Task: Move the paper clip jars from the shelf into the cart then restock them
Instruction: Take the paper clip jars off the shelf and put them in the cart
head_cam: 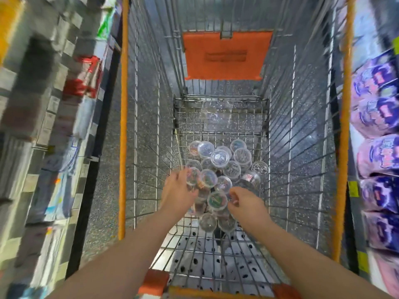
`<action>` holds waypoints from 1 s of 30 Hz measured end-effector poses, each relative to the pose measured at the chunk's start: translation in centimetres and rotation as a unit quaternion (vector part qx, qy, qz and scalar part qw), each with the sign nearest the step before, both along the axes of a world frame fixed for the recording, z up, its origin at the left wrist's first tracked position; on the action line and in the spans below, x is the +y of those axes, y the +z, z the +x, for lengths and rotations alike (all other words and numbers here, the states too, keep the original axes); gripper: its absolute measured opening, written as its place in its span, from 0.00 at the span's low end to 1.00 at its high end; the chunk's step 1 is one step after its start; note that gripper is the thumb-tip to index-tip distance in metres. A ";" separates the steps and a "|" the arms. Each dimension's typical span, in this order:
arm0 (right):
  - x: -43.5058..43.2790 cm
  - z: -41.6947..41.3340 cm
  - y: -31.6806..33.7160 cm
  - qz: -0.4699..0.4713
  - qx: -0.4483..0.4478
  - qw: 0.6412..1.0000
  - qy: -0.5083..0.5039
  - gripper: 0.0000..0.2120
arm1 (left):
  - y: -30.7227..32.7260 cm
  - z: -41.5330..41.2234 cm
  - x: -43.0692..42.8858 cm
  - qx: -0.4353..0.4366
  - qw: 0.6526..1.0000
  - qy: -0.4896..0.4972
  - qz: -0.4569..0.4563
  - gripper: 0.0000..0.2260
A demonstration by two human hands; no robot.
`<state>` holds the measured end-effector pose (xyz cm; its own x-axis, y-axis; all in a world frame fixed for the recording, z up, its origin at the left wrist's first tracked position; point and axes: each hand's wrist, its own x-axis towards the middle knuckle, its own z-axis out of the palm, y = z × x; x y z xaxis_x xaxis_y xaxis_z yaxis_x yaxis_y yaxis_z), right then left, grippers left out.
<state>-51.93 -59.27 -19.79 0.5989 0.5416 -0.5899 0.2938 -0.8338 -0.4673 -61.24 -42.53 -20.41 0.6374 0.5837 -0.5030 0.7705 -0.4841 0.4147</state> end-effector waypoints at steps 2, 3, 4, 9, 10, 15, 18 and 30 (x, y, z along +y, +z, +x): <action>0.8 -0.3 -0.9 -0.019 -0.004 0.999 0.037 0.18 | -0.5 0.2 -0.4 -0.004 1.000 0.009 -0.027 0.36; 1.1 -0.5 -1.3 -0.034 0.005 0.998 0.049 0.23 | -1.0 0.5 -0.6 -0.005 0.999 0.010 -0.042 0.39; 1.5 -0.7 -1.8 -0.052 0.011 0.997 0.063 0.28 | -1.5 0.7 -0.7 -0.004 0.999 0.006 -0.053 0.41; 3.2 -1.3 -3.9 -0.138 -0.009 0.979 0.150 0.38 | -3.6 1.9 -0.8 0.015 0.994 -0.035 -0.098 0.48; 3.6 -1.4 -4.2 -0.148 -0.016 0.975 0.164 0.39 | -4.0 2.2 -0.7 0.016 0.994 -0.043 -0.101 0.48; 4.6 -2.2 -5.7 -0.151 -0.059 0.973 0.167 0.33 | -6.1 3.0 -0.6 0.011 0.991 -0.065 -0.117 0.44; 5.0 -2.1 -6.4 -0.146 -0.048 0.975 0.161 0.30 | -7.3 3.2 -0.6 0.032 0.991 -0.080 -0.106 0.41; 4.7 -1.2 -2.9 -0.059 0.002 0.997 0.038 0.26 | -3.7 2.7 -0.4 -0.020 0.998 -0.029 -0.061 0.34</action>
